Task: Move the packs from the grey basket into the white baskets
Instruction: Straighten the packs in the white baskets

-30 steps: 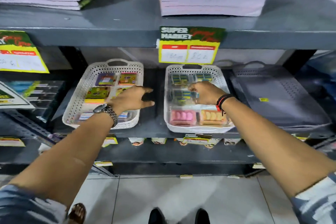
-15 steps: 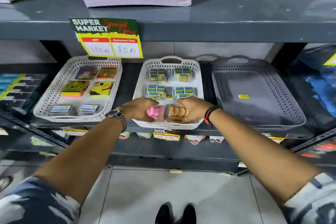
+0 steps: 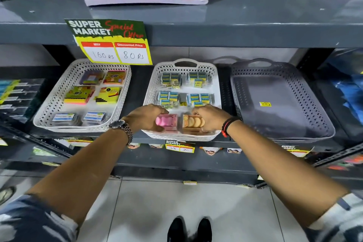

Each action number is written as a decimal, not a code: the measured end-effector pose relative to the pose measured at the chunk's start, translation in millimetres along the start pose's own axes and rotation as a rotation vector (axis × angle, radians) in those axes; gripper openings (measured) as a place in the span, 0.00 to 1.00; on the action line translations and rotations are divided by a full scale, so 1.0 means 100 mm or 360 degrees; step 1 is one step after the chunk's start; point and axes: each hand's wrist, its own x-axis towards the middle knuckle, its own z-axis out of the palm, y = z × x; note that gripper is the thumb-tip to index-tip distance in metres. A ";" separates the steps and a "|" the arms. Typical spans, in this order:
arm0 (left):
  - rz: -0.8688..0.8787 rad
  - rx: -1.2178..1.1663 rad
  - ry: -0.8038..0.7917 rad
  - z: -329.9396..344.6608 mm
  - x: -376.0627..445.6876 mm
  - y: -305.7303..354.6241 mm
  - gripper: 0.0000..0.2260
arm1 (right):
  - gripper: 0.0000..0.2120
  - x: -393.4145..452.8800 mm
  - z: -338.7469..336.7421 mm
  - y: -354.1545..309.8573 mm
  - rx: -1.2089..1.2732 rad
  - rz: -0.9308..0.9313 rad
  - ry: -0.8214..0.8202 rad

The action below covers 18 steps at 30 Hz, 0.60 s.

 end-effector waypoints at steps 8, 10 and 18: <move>0.0066 0.0011 -0.0003 0.10 0.03 0.00 0.32 | 0.27 0.03 0.12 -0.05 -0.0132 0.0044 -0.0026; 0.0054 0.0004 0.0025 0.11 0.06 -0.01 0.31 | 0.23 0.04 0.15 -0.05 -0.0147 0.0048 0.0031; 0.0035 -0.0007 0.0025 0.12 0.11 0.00 0.28 | 0.20 0.06 0.18 0.00 -0.0135 0.0101 0.0045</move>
